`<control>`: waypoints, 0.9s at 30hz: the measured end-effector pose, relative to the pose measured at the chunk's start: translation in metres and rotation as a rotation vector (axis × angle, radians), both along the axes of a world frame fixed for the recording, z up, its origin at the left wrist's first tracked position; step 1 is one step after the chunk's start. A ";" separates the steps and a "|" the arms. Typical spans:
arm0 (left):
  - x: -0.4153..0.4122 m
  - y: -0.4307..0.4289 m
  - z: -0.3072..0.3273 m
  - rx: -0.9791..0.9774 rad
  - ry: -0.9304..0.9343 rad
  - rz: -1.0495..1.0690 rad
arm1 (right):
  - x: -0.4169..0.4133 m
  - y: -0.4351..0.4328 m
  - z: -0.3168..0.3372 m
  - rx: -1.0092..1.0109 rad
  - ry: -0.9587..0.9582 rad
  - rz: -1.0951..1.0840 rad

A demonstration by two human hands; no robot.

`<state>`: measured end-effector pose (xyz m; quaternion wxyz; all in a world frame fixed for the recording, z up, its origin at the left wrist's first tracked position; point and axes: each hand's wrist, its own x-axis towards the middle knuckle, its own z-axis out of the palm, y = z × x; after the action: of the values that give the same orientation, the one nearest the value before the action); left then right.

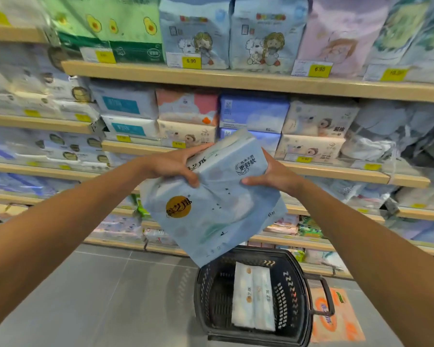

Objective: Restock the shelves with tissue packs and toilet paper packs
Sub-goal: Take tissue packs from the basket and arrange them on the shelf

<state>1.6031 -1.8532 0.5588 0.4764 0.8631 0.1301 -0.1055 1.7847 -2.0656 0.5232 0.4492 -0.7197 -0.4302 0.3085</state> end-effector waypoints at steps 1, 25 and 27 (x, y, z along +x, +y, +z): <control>-0.008 0.003 0.006 -0.004 -0.009 -0.005 | -0.008 0.002 0.009 0.012 -0.009 -0.003; -0.132 0.022 0.141 0.087 -0.654 0.679 | -0.144 0.001 0.183 0.466 -0.208 -0.481; -0.137 0.028 0.155 -0.115 -0.682 0.709 | -0.147 -0.004 0.206 0.536 -0.157 -0.526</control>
<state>1.4661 -1.8251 0.7137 0.5454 0.7234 0.2462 0.3444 1.6377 -2.0691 0.7289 0.6508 -0.6840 -0.3294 0.0033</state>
